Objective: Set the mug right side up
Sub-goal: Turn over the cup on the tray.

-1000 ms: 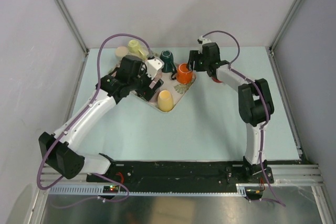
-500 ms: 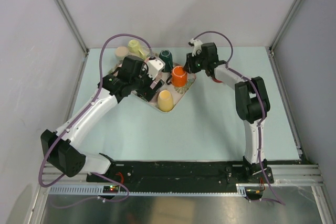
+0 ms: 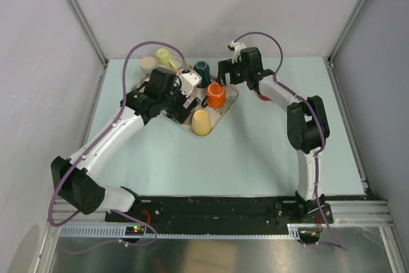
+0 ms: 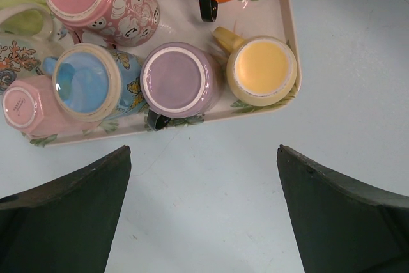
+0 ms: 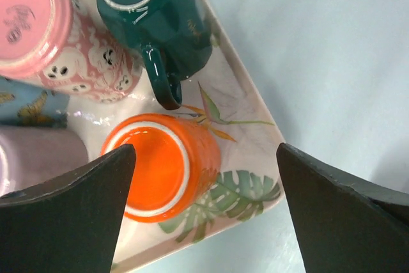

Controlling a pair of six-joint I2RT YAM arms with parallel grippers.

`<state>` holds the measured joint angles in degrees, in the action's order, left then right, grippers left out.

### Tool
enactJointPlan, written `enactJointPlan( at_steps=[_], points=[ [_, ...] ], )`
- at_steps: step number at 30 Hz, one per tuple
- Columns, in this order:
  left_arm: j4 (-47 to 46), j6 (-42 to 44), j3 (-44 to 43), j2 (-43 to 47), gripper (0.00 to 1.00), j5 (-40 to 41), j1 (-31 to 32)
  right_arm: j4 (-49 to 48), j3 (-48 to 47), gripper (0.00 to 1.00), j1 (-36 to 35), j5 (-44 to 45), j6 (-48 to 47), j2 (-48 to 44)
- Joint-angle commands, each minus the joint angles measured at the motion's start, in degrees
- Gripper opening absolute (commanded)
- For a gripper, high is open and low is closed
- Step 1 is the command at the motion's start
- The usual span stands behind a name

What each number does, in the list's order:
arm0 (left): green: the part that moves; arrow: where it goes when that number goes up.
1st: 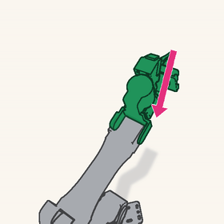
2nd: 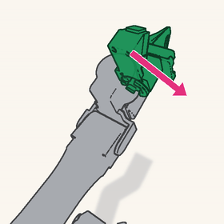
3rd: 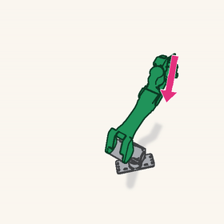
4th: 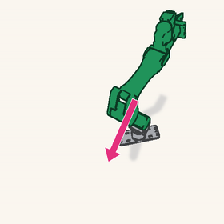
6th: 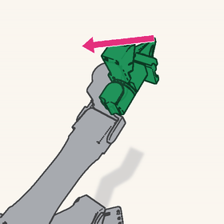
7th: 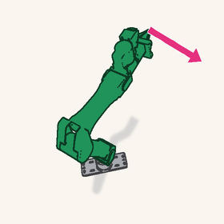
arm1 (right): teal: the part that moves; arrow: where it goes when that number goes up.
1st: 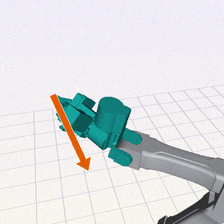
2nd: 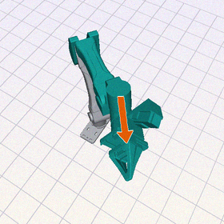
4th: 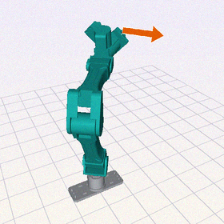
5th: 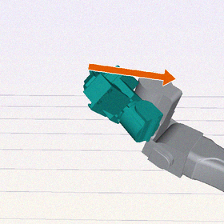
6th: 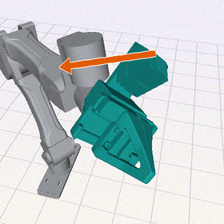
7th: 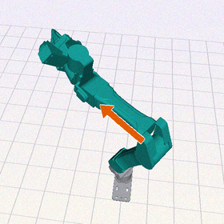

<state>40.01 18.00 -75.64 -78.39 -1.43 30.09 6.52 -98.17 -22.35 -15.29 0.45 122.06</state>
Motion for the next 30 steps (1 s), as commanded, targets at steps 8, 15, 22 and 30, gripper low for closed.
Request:
enactJointPlan(
  at_steps=[8,15,22,30],
  points=[
    [-1.4,-0.6,-1.2,0.4,1.0,0.1,-0.3,6.2,3.1,0.99,-7.4,14.1,17.9,-8.0],
    [-1.5,-0.3,0.0,1.6,1.0,-0.1,-0.3,5.4,0.1,0.99,-10.2,21.0,12.9,-3.5],
    [-1.9,-0.4,0.6,2.2,1.0,-0.2,-0.3,-2.7,3.1,0.99,-14.5,25.6,-2.6,-1.7],
    [-2.7,-1.1,1.1,2.2,1.0,-0.8,-0.3,-8.7,7.1,0.99,-14.3,29.3,-11.8,-1.9]
  ],
)
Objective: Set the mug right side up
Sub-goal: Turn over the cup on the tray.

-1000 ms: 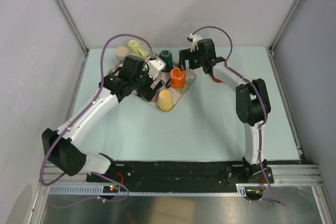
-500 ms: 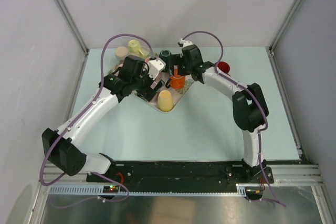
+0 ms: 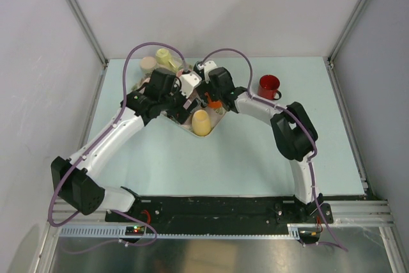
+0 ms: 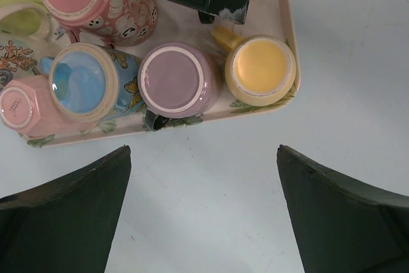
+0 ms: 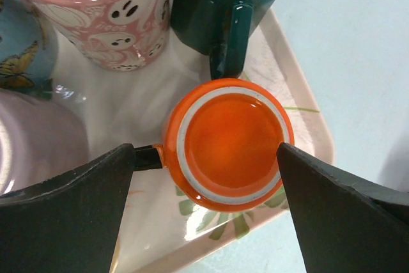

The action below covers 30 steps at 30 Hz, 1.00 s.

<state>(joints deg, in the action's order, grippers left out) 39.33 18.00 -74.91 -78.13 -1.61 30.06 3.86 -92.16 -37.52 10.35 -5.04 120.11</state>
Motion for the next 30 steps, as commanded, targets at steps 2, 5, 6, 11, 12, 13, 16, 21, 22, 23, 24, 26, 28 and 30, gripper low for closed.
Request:
enactJointPlan(
  at_steps=[2,5,6,11,12,13,16,21,22,23,24,26,28,30],
  points=[
    [-2.2,-1.3,0.3,1.7,1.0,-0.8,-0.3,-6.7,1.8,0.99,0.7,3.1,-7.7,0.0],
    [-2.3,-1.3,0.2,1.7,1.0,-0.8,-0.2,-6.6,2.6,0.99,0.7,1.0,-10.4,-0.6],
    [-2.3,-1.2,0.3,1.7,1.0,-0.6,-0.2,-6.6,2.9,0.99,0.8,0.2,-11.7,-1.0],
    [-2.5,-1.6,0.8,1.8,1.0,-0.8,-0.3,-7.5,6.1,0.99,1.5,-2.0,-16.9,-4.1],
    [-2.5,-1.6,0.8,1.7,1.0,-0.9,-0.3,-7.5,6.8,0.99,1.6,-2.0,-17.3,-4.8],
    [-2.6,-1.6,0.7,1.5,1.0,-1.0,-0.3,-7.6,7.4,0.99,1.7,-1.9,-17.4,-5.5],
    [-2.7,-1.6,0.3,1.1,1.0,-1.3,-0.3,-7.4,9.7,1.0,1.9,-1.5,-17.4,-7.5],
    [-2.8,-1.7,0.3,0.9,1.0,-1.3,-0.3,-7.0,12.7,0.99,2.9,-1.1,-16.7,-10.1],
    [-2.8,-1.7,0.4,0.9,1.0,-1.3,-0.3,-6.9,13.2,0.99,3.3,-1.0,-16.6,-10.6],
    [-2.9,-1.7,0.4,1.0,1.0,-1.2,-0.3,-6.8,13.5,1.0,3.8,-1.0,-16.3,-10.9],
    [-2.9,-1.7,0.5,1.0,1.0,-1.2,-0.3,-6.6,13.8,0.99,4.2,-1.2,-15.9,-11.2],
    [-2.9,-1.7,0.6,1.0,1.0,-1.1,-0.3,-6.1,14.1,0.99,5.2,-1.5,-15.1,-11.4],
    [-2.9,-1.7,0.5,0.9,1.0,-1.0,-0.3,-5.5,14.2,1.0,6.5,-2.3,-14.0,-11.5],
    [-2.9,-1.6,0.4,0.7,1.0,-1.0,-0.3,-5.0,14.2,0.99,7.6,-3.3,-12.3,-11.7]
  ],
)
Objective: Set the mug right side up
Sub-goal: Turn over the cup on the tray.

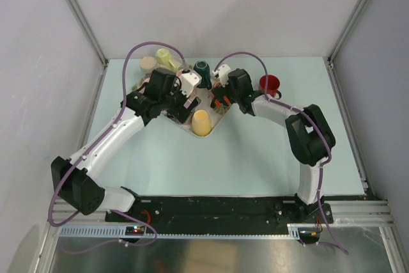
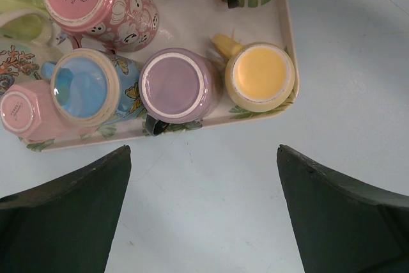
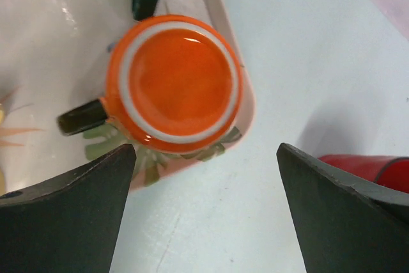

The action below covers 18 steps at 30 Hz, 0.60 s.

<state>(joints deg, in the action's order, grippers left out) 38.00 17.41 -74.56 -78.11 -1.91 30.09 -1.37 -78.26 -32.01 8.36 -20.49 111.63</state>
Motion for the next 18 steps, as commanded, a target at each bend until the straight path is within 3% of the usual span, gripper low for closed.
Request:
enactJointPlan(
  at_steps=[1,11,18],
  points=[
    [-1.6,-1.0,0.0,0.7,1.0,-0.7,-0.3,0.6,0.3,0.99,2.7,-3.1,5.1,-3.5],
    [-1.5,-1.0,-0.5,0.3,1.0,-0.4,-0.3,7.1,-0.2,0.97,6.2,-29.0,29.4,-5.6],
    [-1.5,-1.1,-0.5,0.2,1.0,-0.6,-0.3,9.3,-3.8,0.98,3.5,-18.4,36.1,-1.5]
  ],
)
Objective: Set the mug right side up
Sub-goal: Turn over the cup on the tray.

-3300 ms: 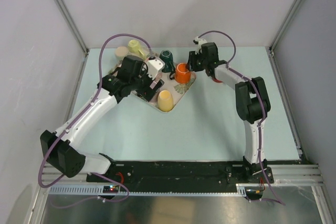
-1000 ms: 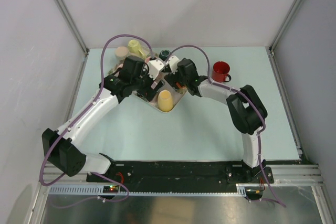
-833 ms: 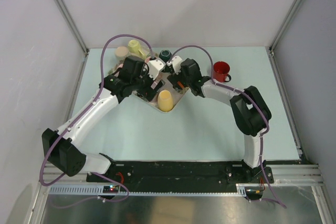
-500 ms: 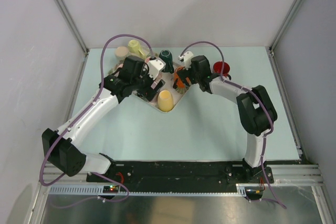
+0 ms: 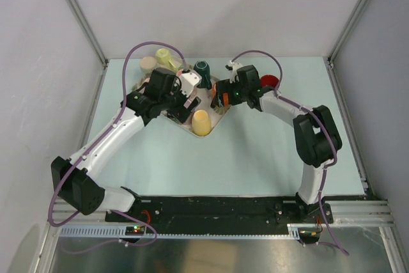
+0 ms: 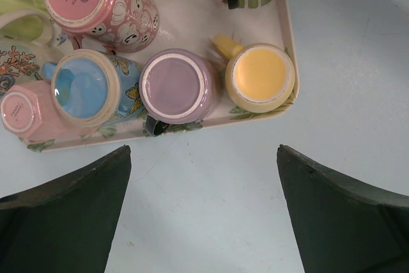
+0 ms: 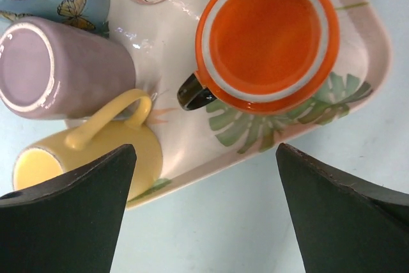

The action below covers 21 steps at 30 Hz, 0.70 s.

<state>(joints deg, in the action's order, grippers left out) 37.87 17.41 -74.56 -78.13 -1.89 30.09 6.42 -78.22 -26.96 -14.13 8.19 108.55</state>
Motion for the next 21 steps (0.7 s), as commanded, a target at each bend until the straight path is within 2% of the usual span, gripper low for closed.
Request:
enactJointPlan(
  at_steps=[1,7,15,21],
  points=[
    [-1.3,-1.0,-0.4,0.3,1.0,-0.7,-0.3,1.7,-4.7,0.99,-1.6,5.0,8.6,2.4],
    [-1.4,-0.8,0.2,1.0,1.0,-0.3,-0.3,2.1,-8.2,0.99,-2.0,9.7,16.1,6.8],
    [-1.4,-0.8,0.3,1.0,1.0,-0.5,-0.3,3.2,-9.3,0.91,-1.9,19.9,15.0,10.3],
    [-1.3,-0.8,0.2,0.8,1.0,-0.6,-0.3,2.8,-7.1,0.86,-0.2,20.6,12.8,8.8]
  ],
)
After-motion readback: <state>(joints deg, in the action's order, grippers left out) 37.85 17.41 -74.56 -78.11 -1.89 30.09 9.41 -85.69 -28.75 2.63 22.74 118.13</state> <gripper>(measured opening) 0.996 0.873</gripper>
